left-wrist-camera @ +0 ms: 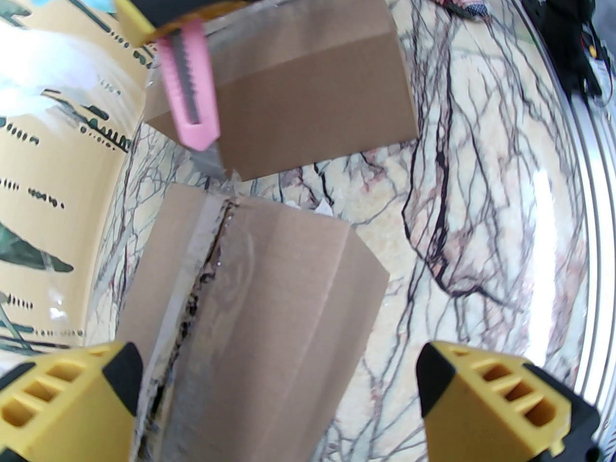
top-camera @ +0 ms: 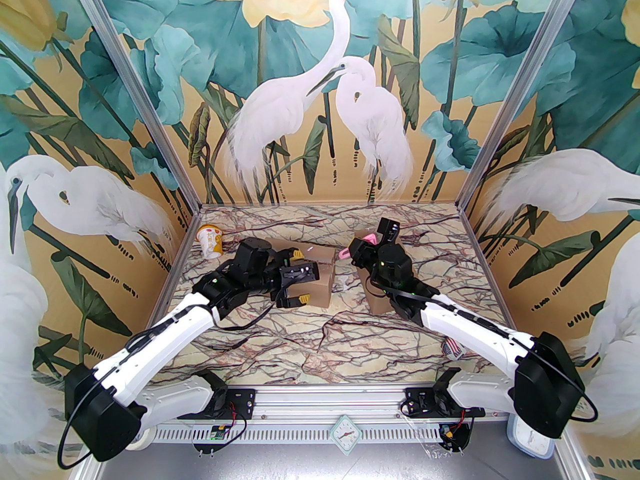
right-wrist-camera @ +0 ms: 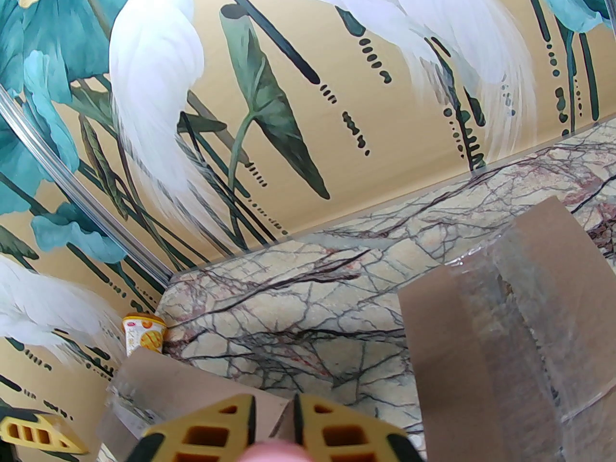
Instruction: Unpack the express box
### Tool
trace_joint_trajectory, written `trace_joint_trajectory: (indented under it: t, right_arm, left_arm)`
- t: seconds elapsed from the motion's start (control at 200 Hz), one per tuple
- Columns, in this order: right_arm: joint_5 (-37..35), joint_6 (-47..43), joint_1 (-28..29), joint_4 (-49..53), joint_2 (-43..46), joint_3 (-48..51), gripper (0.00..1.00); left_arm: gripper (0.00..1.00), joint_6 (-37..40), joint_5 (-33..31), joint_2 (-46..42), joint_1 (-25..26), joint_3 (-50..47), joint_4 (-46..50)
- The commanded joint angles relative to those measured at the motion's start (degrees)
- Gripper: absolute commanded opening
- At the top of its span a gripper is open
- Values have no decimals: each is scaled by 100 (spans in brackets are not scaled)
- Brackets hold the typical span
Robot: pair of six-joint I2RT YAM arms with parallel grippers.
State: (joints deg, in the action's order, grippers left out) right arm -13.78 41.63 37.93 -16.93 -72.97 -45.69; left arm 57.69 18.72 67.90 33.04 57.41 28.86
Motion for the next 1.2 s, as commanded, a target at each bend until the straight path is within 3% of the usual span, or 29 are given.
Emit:
trace_joint_trajectory:
  t: [0.0, 0.28, 0.565, 0.82, 1.19]
  right_arm:
    - [-108, 252, 54, -368, -91, 58, 0]
    - [-151, 337, 52, -483, -83, 188, 0]
    - [-346, 493, 30, -656, 92, 539, 0]
    - [-206, 856, 31, -1584, -278, 761, 0]
    - [-230, 924, 30, -1769, -249, 834, 0]
  left_arm:
    - [99, 549, 3, 211, 27, 155, -117]
    - [100, 360, -155, 510, 23, 69, -783]
    - [100, 226, 41, 513, 20, -16, -637]
    - [99, 276, 103, 591, 19, -120, -638]
    - [100, 222, 132, 650, -56, -181, -741]
